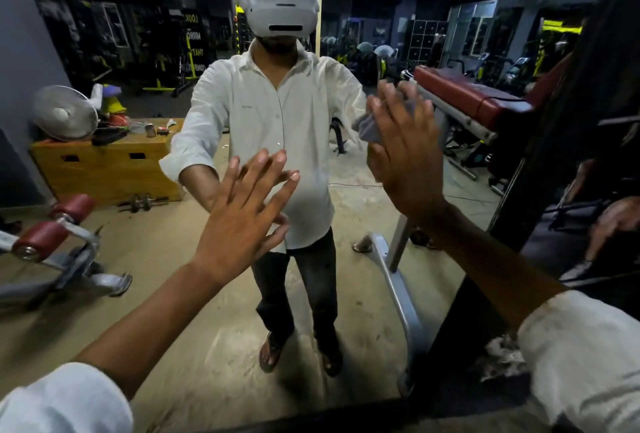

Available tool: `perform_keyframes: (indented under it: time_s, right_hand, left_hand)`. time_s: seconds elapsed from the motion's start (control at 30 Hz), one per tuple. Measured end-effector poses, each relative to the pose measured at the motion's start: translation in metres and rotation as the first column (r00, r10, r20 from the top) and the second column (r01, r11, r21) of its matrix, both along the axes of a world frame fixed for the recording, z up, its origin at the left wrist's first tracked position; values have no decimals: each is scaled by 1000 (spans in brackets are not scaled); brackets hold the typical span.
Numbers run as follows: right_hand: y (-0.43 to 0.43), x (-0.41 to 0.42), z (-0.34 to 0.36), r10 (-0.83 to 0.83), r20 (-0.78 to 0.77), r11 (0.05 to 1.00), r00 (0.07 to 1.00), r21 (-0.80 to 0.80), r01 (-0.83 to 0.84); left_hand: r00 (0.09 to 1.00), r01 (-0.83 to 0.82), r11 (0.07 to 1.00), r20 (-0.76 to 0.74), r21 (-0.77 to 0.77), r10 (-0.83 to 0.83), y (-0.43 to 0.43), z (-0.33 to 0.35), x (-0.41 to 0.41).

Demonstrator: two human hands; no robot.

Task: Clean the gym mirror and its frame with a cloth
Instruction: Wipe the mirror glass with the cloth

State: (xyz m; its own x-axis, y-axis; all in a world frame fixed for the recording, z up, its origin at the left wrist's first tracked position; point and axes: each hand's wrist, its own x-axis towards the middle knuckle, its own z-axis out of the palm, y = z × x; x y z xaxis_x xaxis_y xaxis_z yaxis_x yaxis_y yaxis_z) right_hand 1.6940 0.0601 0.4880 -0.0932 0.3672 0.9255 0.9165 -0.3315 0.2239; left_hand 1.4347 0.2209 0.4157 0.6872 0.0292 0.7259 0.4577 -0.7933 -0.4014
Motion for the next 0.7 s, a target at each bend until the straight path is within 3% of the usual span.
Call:
perform_keyframes:
  time_s: [0.1,0.2,0.27,0.37,0.57,0.63,0.7]
  right_hand:
    - [-7,13,-38,9,4,998,1000,-60,-8]
    - [-21,24,-118,73,223,959,972,-284,-7]
    - [-35,29,-148,113,432,905,895,-417,87]
    - [-35,40,-128,136,585,891,800,-424,159]
    - [-11,29,-32,117,189,985,975,-149,-90]
    - [-5,18,-52,147,181,982,973,-145,-121]
    - [-1,3,-98,182,310,954,933,-286,-91]
  left_hand:
    - [999,10,1000,41,4,-10,0,-6,3]
    - [998,15,1000,56,-8,-14,-1,-6,4]
    - [999,-12,1000,52,-18,13,-4,-5,5]
    - [998,-40,998,37,-54,42,-8,-9,5]
    - [992,-110,990,57,-92,115,-22,-11,9]
    - [990,-124,988,61,-92,130,-26,-15,8]
    - [985,-158,984,55,-77,163,-28,-21,2]
